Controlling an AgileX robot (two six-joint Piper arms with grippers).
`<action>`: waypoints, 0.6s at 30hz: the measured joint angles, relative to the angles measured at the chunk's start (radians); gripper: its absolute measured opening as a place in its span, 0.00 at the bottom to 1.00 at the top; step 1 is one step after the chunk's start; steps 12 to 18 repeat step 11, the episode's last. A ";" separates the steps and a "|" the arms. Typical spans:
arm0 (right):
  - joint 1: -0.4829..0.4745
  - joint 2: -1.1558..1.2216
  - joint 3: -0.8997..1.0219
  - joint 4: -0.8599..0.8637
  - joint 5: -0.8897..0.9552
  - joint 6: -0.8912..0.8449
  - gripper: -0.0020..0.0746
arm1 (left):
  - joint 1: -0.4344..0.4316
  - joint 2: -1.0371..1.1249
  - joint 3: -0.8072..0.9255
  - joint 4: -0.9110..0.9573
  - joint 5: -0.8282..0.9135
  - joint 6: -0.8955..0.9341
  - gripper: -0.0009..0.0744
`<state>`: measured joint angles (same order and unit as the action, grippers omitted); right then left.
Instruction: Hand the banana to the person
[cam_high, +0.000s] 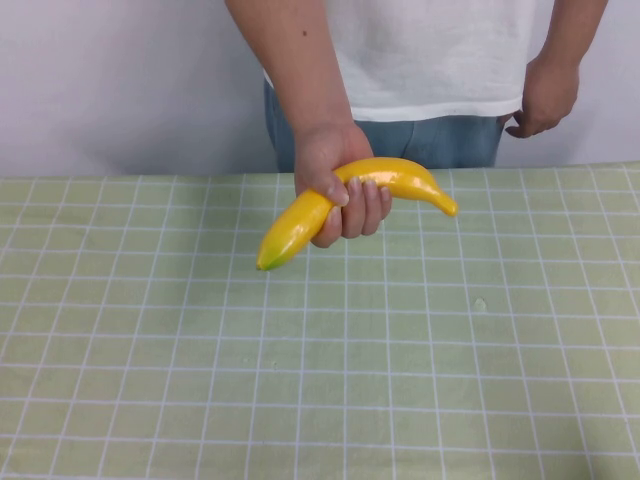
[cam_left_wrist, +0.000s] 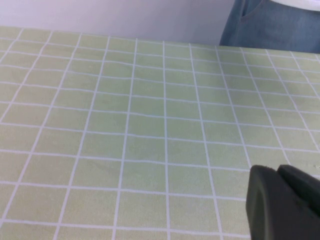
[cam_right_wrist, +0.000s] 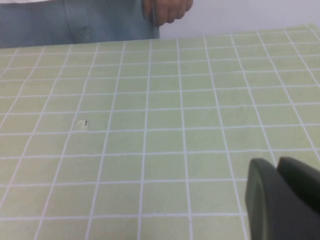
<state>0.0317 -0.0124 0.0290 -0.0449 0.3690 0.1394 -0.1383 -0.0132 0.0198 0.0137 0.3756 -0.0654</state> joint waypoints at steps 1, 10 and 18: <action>-0.003 0.000 0.000 0.000 0.002 0.005 0.02 | 0.000 0.000 0.000 0.000 0.000 0.000 0.01; -0.009 0.000 0.000 -0.002 0.006 0.016 0.02 | 0.000 0.000 0.000 0.000 0.000 0.000 0.01; -0.009 0.000 0.000 -0.002 0.006 0.016 0.02 | 0.000 0.000 0.000 0.000 0.000 0.000 0.01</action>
